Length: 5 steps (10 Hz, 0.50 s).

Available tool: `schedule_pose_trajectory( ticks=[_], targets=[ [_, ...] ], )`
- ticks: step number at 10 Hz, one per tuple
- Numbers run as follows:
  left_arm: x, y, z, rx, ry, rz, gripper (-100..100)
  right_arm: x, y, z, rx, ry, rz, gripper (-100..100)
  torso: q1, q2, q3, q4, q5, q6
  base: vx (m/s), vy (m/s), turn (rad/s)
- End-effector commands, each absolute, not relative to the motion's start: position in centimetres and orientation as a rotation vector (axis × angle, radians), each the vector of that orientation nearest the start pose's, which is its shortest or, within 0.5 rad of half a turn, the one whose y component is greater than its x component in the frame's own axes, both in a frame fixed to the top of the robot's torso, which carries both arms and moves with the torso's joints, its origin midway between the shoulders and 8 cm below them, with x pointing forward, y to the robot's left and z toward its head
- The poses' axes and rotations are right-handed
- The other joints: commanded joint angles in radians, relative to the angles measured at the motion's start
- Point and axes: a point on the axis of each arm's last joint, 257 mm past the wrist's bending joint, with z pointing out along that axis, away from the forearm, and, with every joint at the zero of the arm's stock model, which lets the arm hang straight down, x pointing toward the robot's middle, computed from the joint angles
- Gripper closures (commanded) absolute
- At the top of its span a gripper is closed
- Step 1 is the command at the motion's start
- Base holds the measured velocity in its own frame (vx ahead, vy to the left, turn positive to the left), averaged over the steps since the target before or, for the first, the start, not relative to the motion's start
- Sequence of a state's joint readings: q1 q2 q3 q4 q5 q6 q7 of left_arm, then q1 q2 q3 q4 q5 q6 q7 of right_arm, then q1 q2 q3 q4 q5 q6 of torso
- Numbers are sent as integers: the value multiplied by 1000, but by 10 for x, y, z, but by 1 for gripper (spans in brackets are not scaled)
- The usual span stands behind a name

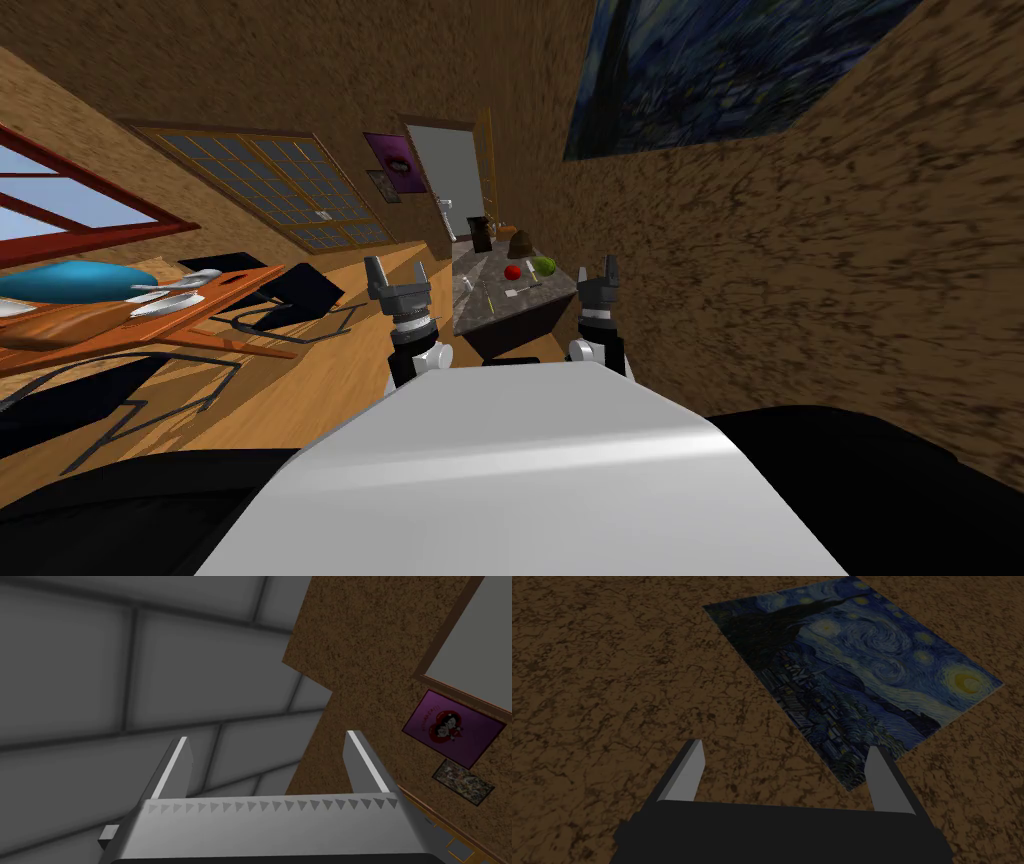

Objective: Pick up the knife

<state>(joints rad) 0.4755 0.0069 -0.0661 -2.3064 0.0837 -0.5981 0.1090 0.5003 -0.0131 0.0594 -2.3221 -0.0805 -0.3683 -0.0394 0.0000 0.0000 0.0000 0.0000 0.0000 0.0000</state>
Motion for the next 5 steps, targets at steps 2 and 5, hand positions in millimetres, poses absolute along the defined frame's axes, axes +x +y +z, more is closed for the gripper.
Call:
schedule_pose_trajectory(
  ticks=[2, 5],
  targets=[
    [331, 263, 52, -626, 503, -1544, -100, 359, -267, 17, 795, 631, 1432, 0, 2, 2, 1, 0, 0, 0, -55, 37, -143],
    [350, 269, 32, -645, 626, -1493, -100, 359, -267, 17, 795, 631, 1432, 0, 7, 7, 4, 2, 1, 1, -111, 90, -279]
  ],
)
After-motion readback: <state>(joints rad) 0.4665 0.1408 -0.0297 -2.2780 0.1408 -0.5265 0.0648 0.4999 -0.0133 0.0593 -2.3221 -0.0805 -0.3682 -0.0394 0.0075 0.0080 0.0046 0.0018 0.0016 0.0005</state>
